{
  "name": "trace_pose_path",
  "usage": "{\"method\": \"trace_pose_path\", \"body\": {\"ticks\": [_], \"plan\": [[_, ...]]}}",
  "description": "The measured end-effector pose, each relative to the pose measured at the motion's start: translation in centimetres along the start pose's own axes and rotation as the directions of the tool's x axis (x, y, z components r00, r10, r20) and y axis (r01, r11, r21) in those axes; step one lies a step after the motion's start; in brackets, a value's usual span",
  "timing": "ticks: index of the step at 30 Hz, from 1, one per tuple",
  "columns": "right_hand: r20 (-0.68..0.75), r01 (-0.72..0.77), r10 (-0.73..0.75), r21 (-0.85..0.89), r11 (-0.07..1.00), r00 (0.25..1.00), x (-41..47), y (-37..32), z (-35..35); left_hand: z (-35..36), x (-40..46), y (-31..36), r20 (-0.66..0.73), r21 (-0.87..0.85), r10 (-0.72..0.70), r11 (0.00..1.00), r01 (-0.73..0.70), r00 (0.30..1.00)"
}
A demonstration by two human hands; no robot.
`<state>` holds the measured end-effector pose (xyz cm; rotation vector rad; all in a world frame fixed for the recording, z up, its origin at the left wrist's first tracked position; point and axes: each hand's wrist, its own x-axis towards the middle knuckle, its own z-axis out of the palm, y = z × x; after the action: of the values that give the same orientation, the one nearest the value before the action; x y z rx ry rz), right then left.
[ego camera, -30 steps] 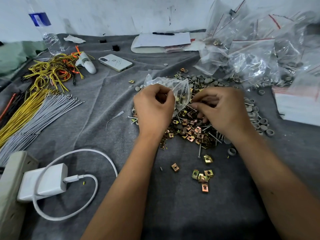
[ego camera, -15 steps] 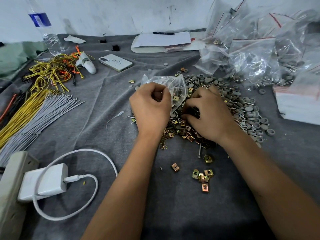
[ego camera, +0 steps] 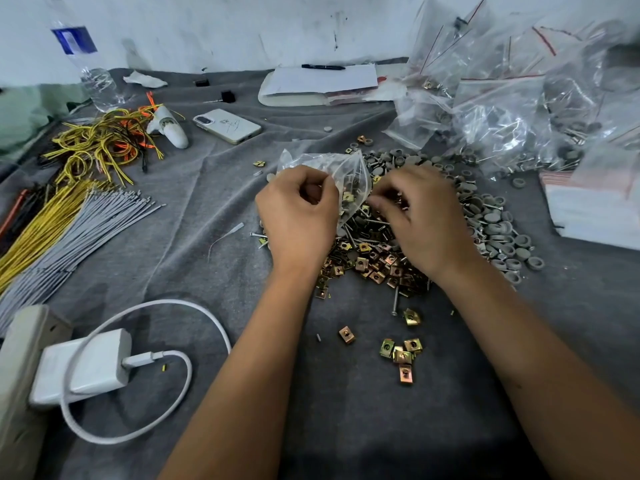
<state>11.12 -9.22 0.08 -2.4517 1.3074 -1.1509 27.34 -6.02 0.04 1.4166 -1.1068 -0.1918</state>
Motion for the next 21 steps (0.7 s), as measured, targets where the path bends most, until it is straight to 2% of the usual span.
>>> {"method": "trace_pose_path", "body": {"ticks": [2,4,8,13,18,21], "plan": [[-0.11,-0.001,0.021,0.176,0.984,0.994,0.0,-0.2,-0.6,0.1,-0.1,-0.1,0.033,0.011,0.01,1.0,-0.01,0.999],[-0.131,0.046,-0.017,0.219,0.975,0.991,-0.2,-0.6,-0.8,0.2,-0.2,0.0,0.085,0.02,0.051,0.998,-0.053,0.995],[-0.071,0.132,-0.122,0.157,0.979,0.99,-0.1,-0.8,-0.3,0.2,-0.4,0.2,0.145,0.031,0.116,0.992,-0.121,0.983],[-0.066,0.162,-0.156,0.096,0.982,0.986,0.0,-0.8,0.0,0.1,-0.3,0.1,0.14,-0.005,0.069,0.998,-0.069,0.988],[-0.077,0.121,-0.115,0.072,0.99,0.99,0.1,-1.1,0.0,0.1,-0.2,0.2,0.182,-0.006,0.035,0.999,-0.034,0.983],[-0.1,0.102,-0.094,0.07,0.992,0.991,0.2,-1.1,0.1,0.0,-0.2,0.3,0.162,-0.029,-0.008,0.999,0.013,0.987]]}}
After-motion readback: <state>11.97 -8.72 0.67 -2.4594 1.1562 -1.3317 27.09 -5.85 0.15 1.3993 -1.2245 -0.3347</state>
